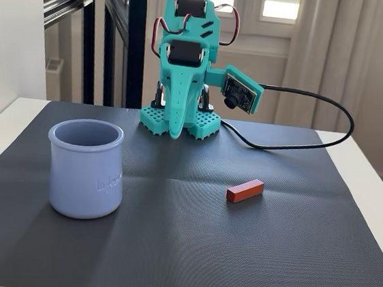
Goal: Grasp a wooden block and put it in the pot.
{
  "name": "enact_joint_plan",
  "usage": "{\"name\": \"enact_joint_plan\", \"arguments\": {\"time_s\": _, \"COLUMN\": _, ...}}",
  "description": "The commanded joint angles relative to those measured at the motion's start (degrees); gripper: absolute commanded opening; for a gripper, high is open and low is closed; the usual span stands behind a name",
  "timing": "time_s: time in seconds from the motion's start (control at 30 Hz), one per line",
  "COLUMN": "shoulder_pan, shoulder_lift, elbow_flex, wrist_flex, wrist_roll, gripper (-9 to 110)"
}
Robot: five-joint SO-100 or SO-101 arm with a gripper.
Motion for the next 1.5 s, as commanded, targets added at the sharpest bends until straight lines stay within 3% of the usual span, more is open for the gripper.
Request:
{"name": "enact_joint_plan", "arguments": {"time_s": 0.0, "shoulder_pan": -1.1, "shoulder_lift": -10.7, "elbow_flex": -10.9, "wrist_flex": 0.3, "wrist_roll": 6.7, "gripper": 2}}
{"name": "enact_joint_plan", "arguments": {"time_s": 0.13, "shoulder_pan": -7.1, "shoulder_lift": -23.8, "elbow_flex": -20.0, "wrist_flex": 0.3, "wrist_roll": 18.9, "gripper": 5}}
{"name": "enact_joint_plan", "arguments": {"time_s": 0.3, "shoulder_pan": -15.1, "shoulder_lift": -35.5, "elbow_flex": -28.3, "wrist_flex": 0.2, "wrist_roll": 43.2, "gripper": 10}}
{"name": "enact_joint_plan", "arguments": {"time_s": 0.7, "shoulder_pan": -29.4, "shoulder_lift": -50.4, "elbow_flex": -31.2, "wrist_flex": 0.2, "wrist_roll": 123.6, "gripper": 11}}
{"name": "enact_joint_plan", "arguments": {"time_s": 0.87, "shoulder_pan": -32.9, "shoulder_lift": -54.1, "elbow_flex": -30.6, "wrist_flex": 0.4, "wrist_roll": 148.6, "gripper": 14}}
{"name": "enact_joint_plan", "arguments": {"time_s": 1.07, "shoulder_pan": -32.8, "shoulder_lift": -61.2, "elbow_flex": -31.1, "wrist_flex": 0.4, "wrist_roll": 157.6, "gripper": 15}}
{"name": "enact_joint_plan", "arguments": {"time_s": 1.47, "shoulder_pan": -32.6, "shoulder_lift": -73.7, "elbow_flex": -36.4, "wrist_flex": -0.4, "wrist_roll": 158.1, "gripper": 18}}
